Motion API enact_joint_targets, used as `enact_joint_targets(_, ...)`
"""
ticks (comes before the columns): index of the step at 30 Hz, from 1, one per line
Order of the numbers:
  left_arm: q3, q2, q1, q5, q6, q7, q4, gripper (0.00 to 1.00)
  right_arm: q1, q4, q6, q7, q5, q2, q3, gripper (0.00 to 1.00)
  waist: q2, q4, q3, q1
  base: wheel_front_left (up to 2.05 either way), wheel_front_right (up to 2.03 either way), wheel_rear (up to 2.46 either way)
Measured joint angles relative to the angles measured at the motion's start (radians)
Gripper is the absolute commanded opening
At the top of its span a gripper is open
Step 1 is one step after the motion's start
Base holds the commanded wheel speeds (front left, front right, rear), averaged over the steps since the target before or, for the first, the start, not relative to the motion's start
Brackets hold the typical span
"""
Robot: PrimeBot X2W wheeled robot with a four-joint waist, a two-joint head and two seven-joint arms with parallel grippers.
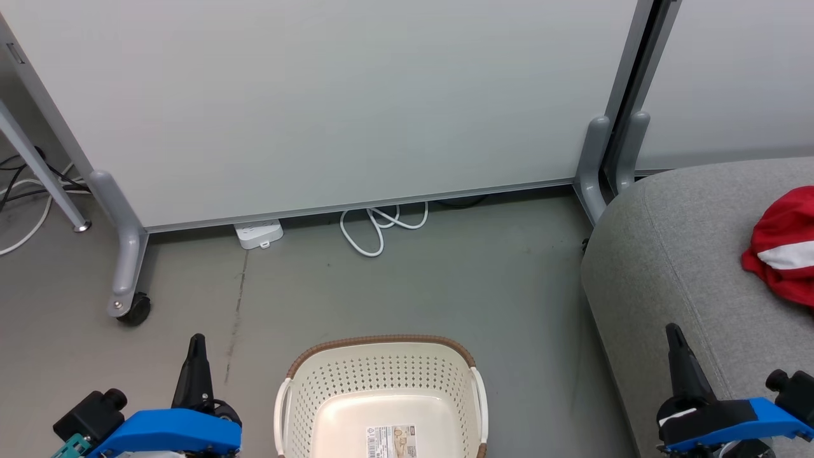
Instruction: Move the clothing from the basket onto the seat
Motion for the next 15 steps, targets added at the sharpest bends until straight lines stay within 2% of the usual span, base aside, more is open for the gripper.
enact_joint_targets(15, 0.023, 0.0, -0.02, -0.187, -0.003, 0.047, -0.006, 0.0, -0.017, -0.008, 0.0, 0.051, 0.195, 0.002, -0.01, 0.0, 0.0001, -0.004, 0.001, 0.0, 0.0, 0.0, 0.0)
